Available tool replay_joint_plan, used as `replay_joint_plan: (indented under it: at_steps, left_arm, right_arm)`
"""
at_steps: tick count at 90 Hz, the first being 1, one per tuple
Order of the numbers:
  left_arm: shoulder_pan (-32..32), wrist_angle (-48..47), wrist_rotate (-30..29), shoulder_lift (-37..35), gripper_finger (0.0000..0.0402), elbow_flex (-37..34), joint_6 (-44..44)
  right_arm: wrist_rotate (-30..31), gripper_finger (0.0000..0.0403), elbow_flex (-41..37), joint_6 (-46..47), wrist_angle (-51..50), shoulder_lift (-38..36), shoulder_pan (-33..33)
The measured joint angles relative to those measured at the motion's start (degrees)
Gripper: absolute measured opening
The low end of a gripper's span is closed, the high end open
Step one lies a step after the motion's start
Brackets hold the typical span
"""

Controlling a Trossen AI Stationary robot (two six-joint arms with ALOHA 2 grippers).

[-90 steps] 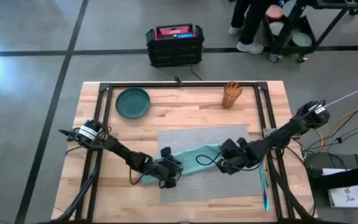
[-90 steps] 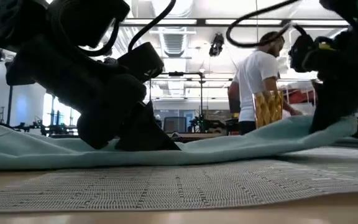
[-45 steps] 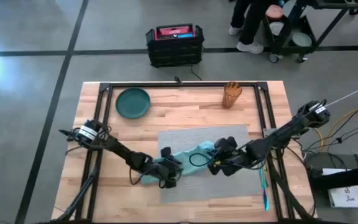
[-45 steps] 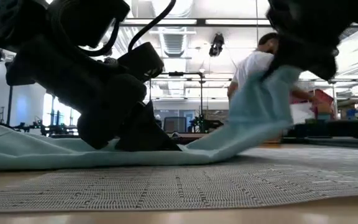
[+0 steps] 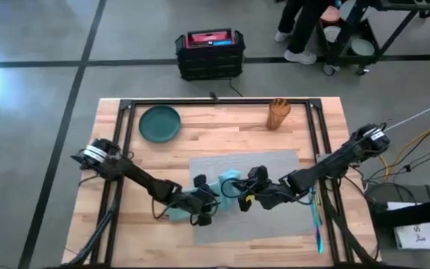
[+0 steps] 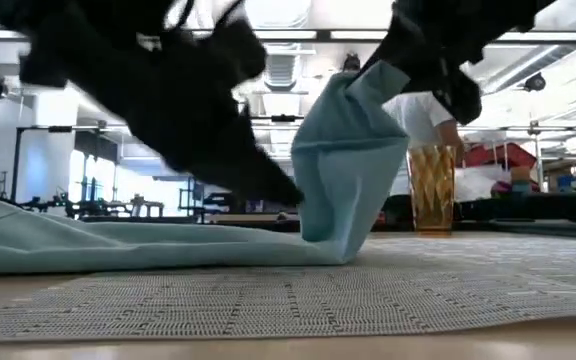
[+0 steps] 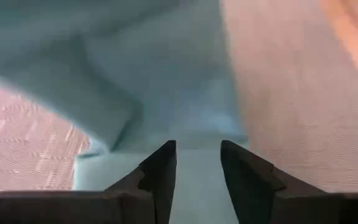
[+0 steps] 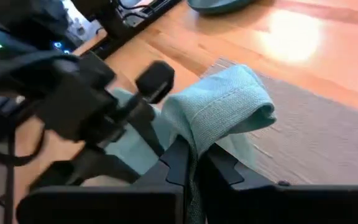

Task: Set table place
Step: Fold the light blue table napkin

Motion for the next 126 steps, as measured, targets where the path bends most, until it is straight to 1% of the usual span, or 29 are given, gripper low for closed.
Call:
replay_joint_plan:
  at_steps: [8,16,20,26,31,42,54,60,82,97,117,126]
  left_arm:
    - [-1.5,-12.2,1.0,-7.0,0.0114,1.0,-3.1]
    - [-4.6,-23.4,-0.8,-13.4,0.0114,0.3,-8.5]
    - [-6.5,-27.6,-2.5,-16.0,0.0114,-0.9,-11.4]
    - [-9.9,-30.0,-5.4,-19.4,0.0114,-3.9,-15.4]
    - [-12.4,-28.5,-6.9,-21.3,0.0114,-6.9,-18.1]
    - [-16.2,-23.2,-6.0,-23.3,0.0114,-14.0,-22.6]
    - [-18.4,-13.7,-5.4,-23.1,0.0114,-20.1,-23.3]
    - [-18.4,-12.4,-5.4,-23.0,0.0114,-21.6,-23.4]
    - [-18.4,-11.8,-5.7,-23.3,0.0114,-23.2,-23.5]
    - [-18.4,-11.8,-5.8,-23.8,0.0114,-23.3,-23.5]
    - [-18.5,-14.6,-5.2,-24.6,0.0114,-21.4,-23.3]
    - [-18.6,-18.8,-5.2,-25.4,0.0114,-20.0,-23.3]
  right_arm:
    - [-0.2,0.0008,1.3,-0.2,1.7,2.0,-0.1]
    - [-0.2,0.0008,4.0,-0.8,2.4,3.9,-0.1]
    - [-0.1,0.0008,5.4,-1.1,2.0,5.0,-0.1]
    - [-0.3,0.0008,8.0,-1.5,2.3,6.9,-0.2]
    - [-0.2,0.0008,10.0,-1.5,1.7,8.6,-0.4]
    - [-1.0,0.0008,15.7,-2.2,1.9,12.9,-1.4]
    - [-3.5,0.0009,22.8,-3.8,2.1,18.7,-2.9]
    - [-4.7,0.0009,26.0,-3.2,1.8,21.7,-3.6]
    - [-6.7,0.0009,34.8,-1.8,2.0,30.7,-4.7]
    - [-7.9,0.0009,38.7,-1.9,1.8,35.2,-5.3]
    - [-7.8,0.0009,39.9,-1.4,1.9,37.6,-5.9]
    - [-7.8,0.0009,40.0,-1.4,2.2,38.1,-6.1]
